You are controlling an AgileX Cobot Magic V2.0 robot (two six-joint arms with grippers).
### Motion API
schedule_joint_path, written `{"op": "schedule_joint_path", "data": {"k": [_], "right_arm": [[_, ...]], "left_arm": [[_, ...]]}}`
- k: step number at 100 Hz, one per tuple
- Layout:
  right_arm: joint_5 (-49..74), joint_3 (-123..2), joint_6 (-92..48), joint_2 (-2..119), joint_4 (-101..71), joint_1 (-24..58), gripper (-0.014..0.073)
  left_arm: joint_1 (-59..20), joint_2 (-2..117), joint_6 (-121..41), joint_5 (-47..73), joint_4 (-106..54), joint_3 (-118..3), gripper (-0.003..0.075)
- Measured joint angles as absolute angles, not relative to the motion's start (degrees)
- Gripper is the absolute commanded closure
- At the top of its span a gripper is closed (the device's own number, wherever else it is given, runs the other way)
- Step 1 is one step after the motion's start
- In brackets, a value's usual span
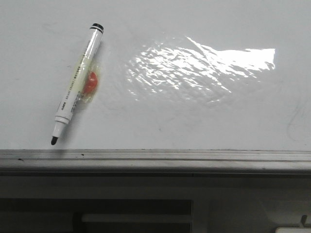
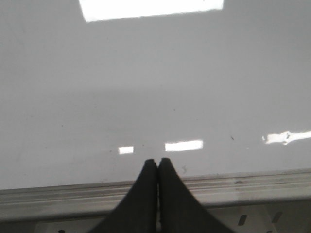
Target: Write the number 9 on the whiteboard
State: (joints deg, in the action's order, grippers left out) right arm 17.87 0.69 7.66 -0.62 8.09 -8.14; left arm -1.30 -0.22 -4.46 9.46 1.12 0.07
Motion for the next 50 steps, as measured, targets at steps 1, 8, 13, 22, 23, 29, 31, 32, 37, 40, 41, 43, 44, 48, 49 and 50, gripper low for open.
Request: {"op": "schedule_joint_path", "data": {"k": [1, 8, 13, 22, 23, 29, 31, 32, 37, 40, 41, 43, 44, 48, 49, 50], "right_arm": [[17.87, 0.69, 7.66, -0.62, 8.09, -8.14, 0.0655], [17.49, 0.69, 7.66, -0.62, 8.09, -8.14, 0.0655], [16.52, 0.69, 7.66, -0.62, 8.21, -8.14, 0.0655], [12.72, 0.69, 7.66, -0.62, 8.21, -8.14, 0.0655], [12.37, 0.69, 7.66, -0.62, 8.21, -8.14, 0.0655], [9.07, 0.69, 7.66, -0.62, 8.21, -8.14, 0.0655], [8.00, 0.69, 7.66, -0.62, 8.21, -8.14, 0.0655], [7.65, 0.69, 7.66, -0.62, 8.21, -8.14, 0.0655], [5.35, 0.69, 7.66, -0.62, 8.21, -8.14, 0.0655], [4.28, 0.69, 7.66, -0.62, 8.21, -8.14, 0.0655], [3.84, 0.69, 7.66, -0.62, 8.21, -8.14, 0.0655], [3.28, 0.69, 7.66, -0.62, 8.32, -8.14, 0.0655], [3.14, 0.69, 7.66, -0.62, 8.32, -8.14, 0.0655], [2.82, 0.69, 7.66, -0.62, 8.32, -8.14, 0.0655], [2.82, 0.69, 7.66, -0.62, 8.32, -8.14, 0.0655], [2.82, 0.69, 7.66, -0.62, 8.32, -8.14, 0.0655]], "left_arm": [[-1.30, -0.22, -4.46, 9.46, 1.12, 0.07, 0.0741], [-1.30, -0.22, -4.46, 9.36, 1.12, 0.07, 0.0741], [-1.30, -0.22, -4.46, 9.23, 1.12, 0.07, 0.0741], [-1.30, -0.22, -4.46, 8.55, 1.00, 0.07, 0.0741], [-1.30, -0.22, -4.46, 8.54, 1.00, 0.07, 0.0741], [-1.30, -0.22, -4.46, 8.31, 0.49, 0.00, 0.0741], [-1.30, -0.22, -4.46, 8.27, 0.48, 0.07, 0.0741], [-1.30, -0.22, -4.46, 8.27, 0.38, 0.07, 0.0741], [-1.30, -0.22, -4.46, 8.17, 0.00, 0.07, 0.0741], [-1.30, -0.22, -4.46, 8.04, 0.00, 0.07, 0.0741], [-1.30, -0.22, -4.46, 7.89, 0.00, 0.07, 0.0741], [-1.30, -0.22, -4.46, 7.89, 0.00, 0.00, 0.0741], [-1.30, -0.22, -4.46, 7.79, 0.00, 0.07, 0.0741], [-1.30, -0.22, -4.46, 7.54, -1.00, 0.00, 0.0741], [-1.30, -0.22, -4.46, 7.54, -1.39, 0.07, 0.0741], [-1.30, -0.22, -4.46, 7.46, -1.63, 0.07, 0.0741]]}}
